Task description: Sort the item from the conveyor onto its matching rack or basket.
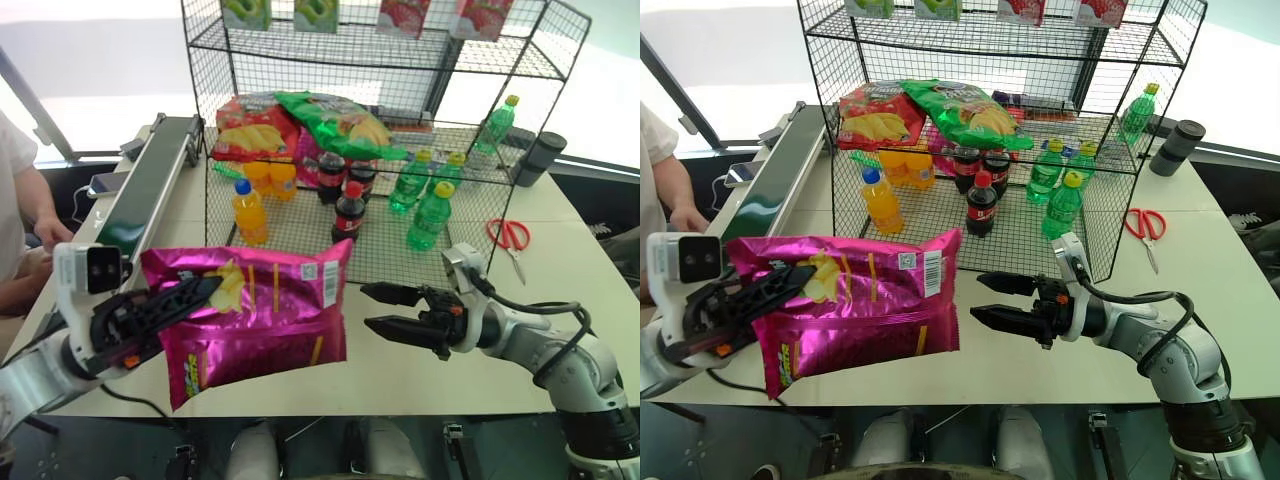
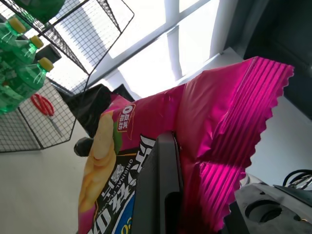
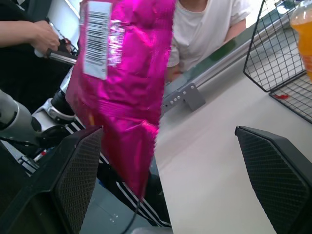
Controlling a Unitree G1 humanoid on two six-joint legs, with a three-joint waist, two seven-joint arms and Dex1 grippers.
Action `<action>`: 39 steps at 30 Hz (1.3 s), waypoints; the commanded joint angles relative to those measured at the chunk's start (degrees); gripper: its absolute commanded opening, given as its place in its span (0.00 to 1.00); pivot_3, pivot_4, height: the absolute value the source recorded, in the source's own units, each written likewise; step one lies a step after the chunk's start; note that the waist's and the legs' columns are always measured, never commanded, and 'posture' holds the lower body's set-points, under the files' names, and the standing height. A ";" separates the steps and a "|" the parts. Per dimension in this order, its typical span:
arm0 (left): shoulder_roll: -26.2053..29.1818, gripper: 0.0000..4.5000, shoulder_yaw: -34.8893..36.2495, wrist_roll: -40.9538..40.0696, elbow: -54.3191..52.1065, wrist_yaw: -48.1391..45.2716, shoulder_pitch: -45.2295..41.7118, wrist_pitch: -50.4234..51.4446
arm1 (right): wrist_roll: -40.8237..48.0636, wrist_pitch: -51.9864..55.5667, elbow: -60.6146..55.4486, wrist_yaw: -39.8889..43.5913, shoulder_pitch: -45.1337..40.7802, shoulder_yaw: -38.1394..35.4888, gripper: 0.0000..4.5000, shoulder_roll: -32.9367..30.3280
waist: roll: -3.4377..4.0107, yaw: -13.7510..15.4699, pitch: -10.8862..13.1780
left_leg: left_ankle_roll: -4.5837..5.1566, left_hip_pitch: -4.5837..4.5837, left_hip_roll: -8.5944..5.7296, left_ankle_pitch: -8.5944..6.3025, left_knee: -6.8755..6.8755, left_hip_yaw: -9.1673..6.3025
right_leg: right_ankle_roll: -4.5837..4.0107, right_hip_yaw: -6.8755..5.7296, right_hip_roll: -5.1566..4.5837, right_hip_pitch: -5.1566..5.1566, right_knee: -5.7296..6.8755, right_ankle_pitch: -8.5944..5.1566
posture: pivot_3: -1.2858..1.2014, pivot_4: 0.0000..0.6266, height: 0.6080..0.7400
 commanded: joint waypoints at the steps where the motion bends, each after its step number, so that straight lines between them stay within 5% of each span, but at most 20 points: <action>1: -0.48 0.01 -0.29 -1.36 0.78 0.45 -2.19 0.99 | 2.23 1.43 -2.04 -0.10 -0.92 -0.29 1.00 -0.03 | 0.03 -0.04 0.02 | 0.00 -0.02 -0.01 0.00 0.00 0.01 | 0.00 0.01 -0.01 -0.01 -0.02 0.00 | 0.52 0.24 0.90; 39: -5.27 0.01 -4.46 -1.36 2.35 2.97 -8.13 4.12 | -2.26 1.48 -2.13 -0.65 -4.04 6.49 1.00 5.06 | 0.01 -0.08 0.01 | 0.01 -0.07 0.03 -0.01 -0.01 0.01 | 0.01 0.02 -0.04 -0.07 -0.05 0.00 | 0.52 0.24 0.90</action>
